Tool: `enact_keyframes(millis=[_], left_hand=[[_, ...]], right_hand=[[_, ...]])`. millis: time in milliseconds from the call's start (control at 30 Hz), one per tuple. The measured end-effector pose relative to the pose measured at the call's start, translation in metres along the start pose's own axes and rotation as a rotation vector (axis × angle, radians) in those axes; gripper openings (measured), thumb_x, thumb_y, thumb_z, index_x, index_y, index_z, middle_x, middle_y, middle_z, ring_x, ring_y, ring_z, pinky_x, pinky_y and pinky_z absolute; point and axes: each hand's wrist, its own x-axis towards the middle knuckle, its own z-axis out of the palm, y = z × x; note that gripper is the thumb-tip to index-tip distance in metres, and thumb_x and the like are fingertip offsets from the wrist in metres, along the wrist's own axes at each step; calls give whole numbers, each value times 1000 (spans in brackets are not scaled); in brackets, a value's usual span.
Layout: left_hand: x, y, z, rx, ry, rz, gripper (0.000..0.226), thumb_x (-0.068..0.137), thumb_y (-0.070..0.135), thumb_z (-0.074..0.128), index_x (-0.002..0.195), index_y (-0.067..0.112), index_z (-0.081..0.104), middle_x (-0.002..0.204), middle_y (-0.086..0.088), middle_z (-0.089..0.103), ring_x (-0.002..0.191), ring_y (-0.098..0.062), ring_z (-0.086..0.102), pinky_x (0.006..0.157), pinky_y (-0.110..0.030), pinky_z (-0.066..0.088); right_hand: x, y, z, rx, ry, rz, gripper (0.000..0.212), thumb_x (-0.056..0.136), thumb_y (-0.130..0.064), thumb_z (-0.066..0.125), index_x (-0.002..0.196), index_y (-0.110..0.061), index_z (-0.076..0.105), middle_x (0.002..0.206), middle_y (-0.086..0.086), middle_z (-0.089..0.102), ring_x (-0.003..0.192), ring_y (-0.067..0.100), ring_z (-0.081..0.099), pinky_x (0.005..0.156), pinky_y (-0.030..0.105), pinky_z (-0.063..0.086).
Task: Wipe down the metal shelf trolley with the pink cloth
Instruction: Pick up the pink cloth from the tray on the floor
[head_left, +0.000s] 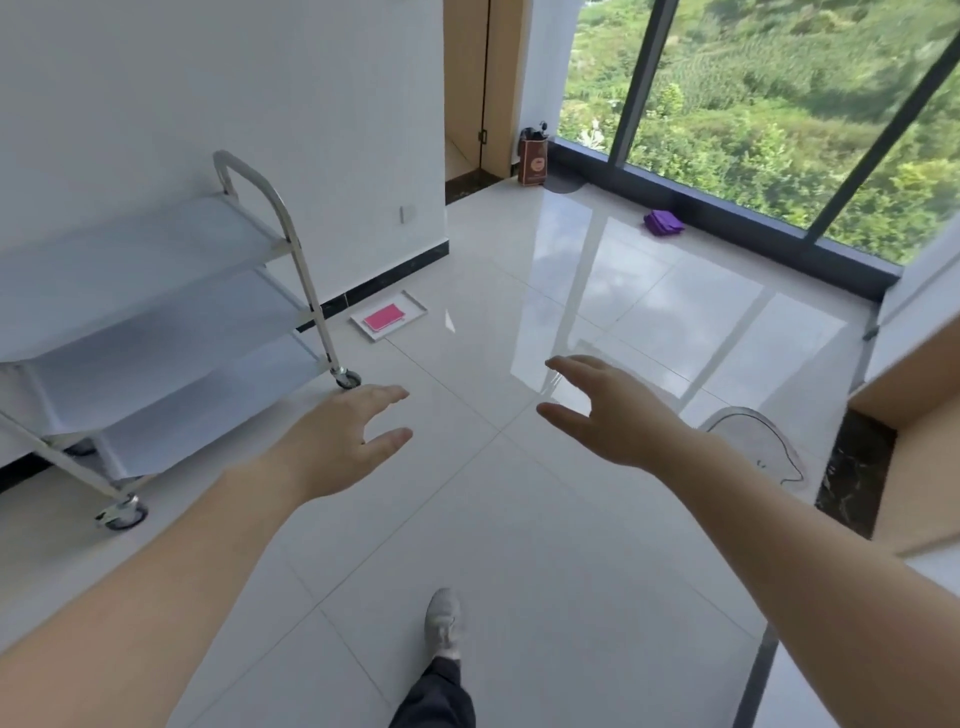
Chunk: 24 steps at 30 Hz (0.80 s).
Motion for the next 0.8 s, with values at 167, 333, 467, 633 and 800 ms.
enact_keyframes(millis=[167, 333, 467, 633, 800], left_hand=[[81, -31, 5, -41, 7, -39, 50, 89, 40, 54, 136, 25, 43, 141, 10, 43, 125, -2, 38, 95, -15, 25], [171, -61, -5, -79, -35, -74, 51, 89, 40, 54, 136, 24, 43, 140, 9, 44, 123, -5, 43, 97, -18, 30], [236, -80, -16, -108, -26, -90, 49, 89, 38, 56, 135, 23, 45, 136, 8, 48, 113, -5, 49, 95, -21, 36], [295, -96, -23, -160, -19, -128, 48, 88, 37, 57, 133, 25, 46, 133, 9, 50, 106, -8, 54, 96, -31, 45], [358, -112, -25, -156, 68, -182, 46, 88, 35, 58, 132, 27, 47, 132, 12, 51, 110, 1, 45, 90, -19, 33]], right_hand=[[79, 37, 8, -10, -42, 3, 59, 86, -54, 51, 138, -28, 37, 140, -8, 45, 120, 14, 50, 98, 32, 42], [163, 73, 5, 22, -63, 60, 59, 86, -54, 51, 137, -28, 38, 140, -11, 44, 121, 12, 49, 97, 31, 43], [222, 98, -2, 24, -30, 73, 58, 86, -53, 51, 137, -27, 40, 140, -10, 45, 121, 12, 49, 97, 29, 41], [280, 130, -11, 35, -25, 85, 58, 86, -53, 52, 136, -27, 40, 139, -8, 46, 117, 15, 52, 93, 31, 44], [350, 165, -14, 80, -34, 71, 57, 87, -49, 53, 137, -26, 41, 141, -5, 45, 122, 17, 49, 98, 36, 44]])
